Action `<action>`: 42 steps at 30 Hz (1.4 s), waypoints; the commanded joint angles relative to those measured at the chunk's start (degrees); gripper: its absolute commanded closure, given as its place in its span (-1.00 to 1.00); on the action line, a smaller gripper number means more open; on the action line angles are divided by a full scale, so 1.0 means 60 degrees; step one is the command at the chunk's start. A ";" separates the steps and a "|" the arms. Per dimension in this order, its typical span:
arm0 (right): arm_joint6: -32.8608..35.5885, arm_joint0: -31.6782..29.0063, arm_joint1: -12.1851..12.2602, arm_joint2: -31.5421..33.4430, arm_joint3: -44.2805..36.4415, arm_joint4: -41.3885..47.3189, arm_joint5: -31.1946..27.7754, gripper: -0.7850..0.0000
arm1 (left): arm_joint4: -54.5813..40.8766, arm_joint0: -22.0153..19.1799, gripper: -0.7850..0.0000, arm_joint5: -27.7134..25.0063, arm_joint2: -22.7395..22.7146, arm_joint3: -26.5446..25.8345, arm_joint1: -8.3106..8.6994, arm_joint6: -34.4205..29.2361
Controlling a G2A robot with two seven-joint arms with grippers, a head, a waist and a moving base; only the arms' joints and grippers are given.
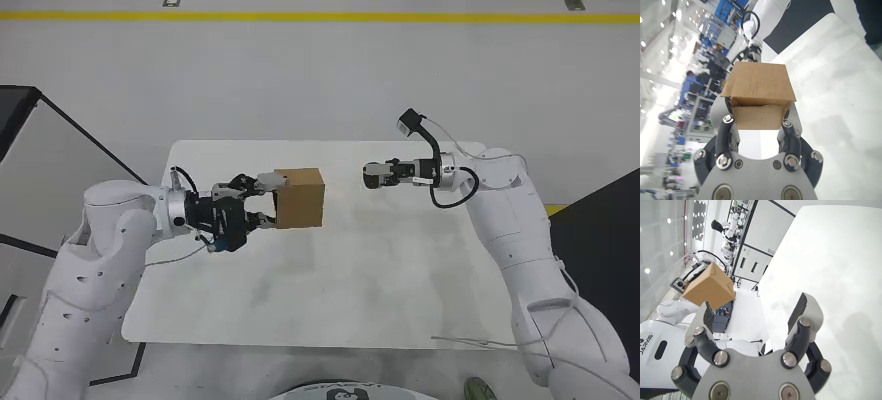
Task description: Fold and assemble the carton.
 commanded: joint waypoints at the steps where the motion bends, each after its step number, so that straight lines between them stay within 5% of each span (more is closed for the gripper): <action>1: 0.0000 0.0000 0.0000 0.0000 0.0000 0.0000 0.0000 -1.00 | -0.0960 0.0062 1.00 -0.0015 0.0370 -0.0022 0.0001 -0.0992; 11: 0.0000 0.0000 0.0000 0.0000 0.0000 0.0000 0.0000 -1.00 | -0.2018 0.0221 1.00 -0.0015 0.0526 0.0484 -0.0040 -0.1190; 22: 0.0000 0.0000 0.0000 0.0000 0.0000 0.0000 0.0000 -1.00 | -0.7491 -0.0514 1.00 -0.0015 0.2151 0.1566 0.0160 -0.5252; 34: 0.0000 0.0000 0.0000 0.0000 0.0000 0.0000 0.0000 -1.00 | -0.8723 -0.0421 1.00 -0.0015 0.2579 0.1968 0.0104 -0.5022; 42: 0.0000 0.0000 0.0000 0.0000 0.0000 0.0000 0.0000 -1.00 | -1.0309 -0.1242 1.00 -0.0014 0.3443 0.2824 0.0142 -0.5750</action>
